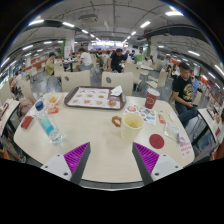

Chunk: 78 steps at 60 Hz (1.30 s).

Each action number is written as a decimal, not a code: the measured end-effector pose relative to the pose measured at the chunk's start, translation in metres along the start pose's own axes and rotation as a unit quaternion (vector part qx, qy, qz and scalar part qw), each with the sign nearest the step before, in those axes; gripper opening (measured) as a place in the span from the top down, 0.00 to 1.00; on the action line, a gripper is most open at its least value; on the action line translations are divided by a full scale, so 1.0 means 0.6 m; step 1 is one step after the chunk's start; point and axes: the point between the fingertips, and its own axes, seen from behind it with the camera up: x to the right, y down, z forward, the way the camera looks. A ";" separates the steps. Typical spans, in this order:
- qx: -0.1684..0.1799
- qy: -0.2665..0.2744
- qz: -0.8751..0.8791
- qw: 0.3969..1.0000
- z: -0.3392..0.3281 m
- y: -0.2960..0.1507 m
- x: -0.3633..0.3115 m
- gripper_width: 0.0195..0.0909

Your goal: Pour water

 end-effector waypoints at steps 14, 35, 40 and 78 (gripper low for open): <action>-0.014 0.036 -0.006 0.999 -0.013 0.045 -0.028 0.08; 0.001 -0.016 0.016 1.000 -0.020 0.106 -0.293 0.08; 0.032 -0.031 0.019 0.999 -0.001 0.072 -0.363 0.08; 0.131 -0.002 0.033 0.991 0.211 -0.062 -0.427 0.61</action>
